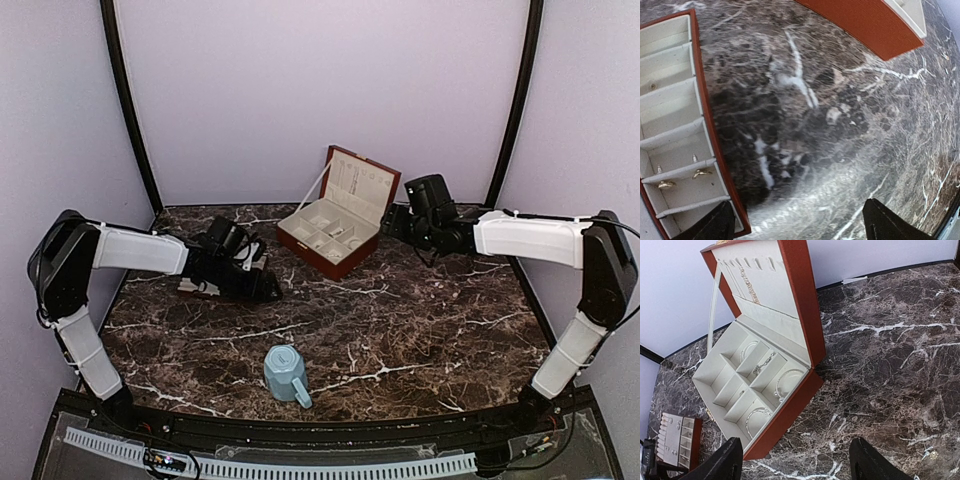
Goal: Organize the mixed jewelry
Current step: Position the compartment layer at the center of the board.
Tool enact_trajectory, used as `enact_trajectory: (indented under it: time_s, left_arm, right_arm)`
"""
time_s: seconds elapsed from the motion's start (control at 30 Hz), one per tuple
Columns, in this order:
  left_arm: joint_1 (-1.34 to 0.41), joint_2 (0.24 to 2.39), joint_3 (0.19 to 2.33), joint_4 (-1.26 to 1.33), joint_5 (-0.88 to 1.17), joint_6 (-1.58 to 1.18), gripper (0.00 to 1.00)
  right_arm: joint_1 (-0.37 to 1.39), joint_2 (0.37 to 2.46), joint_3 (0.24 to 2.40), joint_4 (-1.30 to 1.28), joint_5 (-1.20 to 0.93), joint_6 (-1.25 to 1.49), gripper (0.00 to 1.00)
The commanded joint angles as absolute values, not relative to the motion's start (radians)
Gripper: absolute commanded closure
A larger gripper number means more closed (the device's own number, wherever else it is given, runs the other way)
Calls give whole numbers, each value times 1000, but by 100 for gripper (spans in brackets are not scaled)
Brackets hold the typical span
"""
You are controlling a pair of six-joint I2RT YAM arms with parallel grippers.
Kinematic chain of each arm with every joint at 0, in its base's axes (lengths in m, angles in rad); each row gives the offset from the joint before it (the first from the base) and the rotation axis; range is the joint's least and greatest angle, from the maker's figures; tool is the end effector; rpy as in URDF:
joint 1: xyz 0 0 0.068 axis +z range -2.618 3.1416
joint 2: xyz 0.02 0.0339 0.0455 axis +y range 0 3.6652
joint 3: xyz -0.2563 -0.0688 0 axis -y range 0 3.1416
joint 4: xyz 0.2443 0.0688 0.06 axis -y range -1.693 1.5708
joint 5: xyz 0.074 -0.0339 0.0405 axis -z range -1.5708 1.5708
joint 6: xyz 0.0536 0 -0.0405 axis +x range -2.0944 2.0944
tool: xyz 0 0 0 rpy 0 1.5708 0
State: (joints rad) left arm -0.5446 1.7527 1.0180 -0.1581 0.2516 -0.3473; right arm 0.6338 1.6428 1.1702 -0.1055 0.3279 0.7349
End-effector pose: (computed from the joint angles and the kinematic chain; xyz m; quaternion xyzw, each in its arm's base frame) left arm 0.3069 -0.2015 0.1483 0.1337 0.9270 -0.2491 0.2466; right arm 0.3227 0.2157 0.2432 0.1215 0.8625 0.1858 0.4548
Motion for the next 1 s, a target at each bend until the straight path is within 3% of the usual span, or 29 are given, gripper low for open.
enact_trajectory:
  time_s: [0.0,0.57,0.97]
  left_arm:
    - [-632,1764,993,-153,287,-424,9]
    - [-920,1853,1125,-114,325,-527,9]
    - [-963,1900,1216,-116,382,-464,9]
  right_arm:
    - [628,1605,1148,-81,351,738,26]
    - [626,1524,1061,-75,376,721,26]
    - [623,1490,1036,-76,388,719,26]
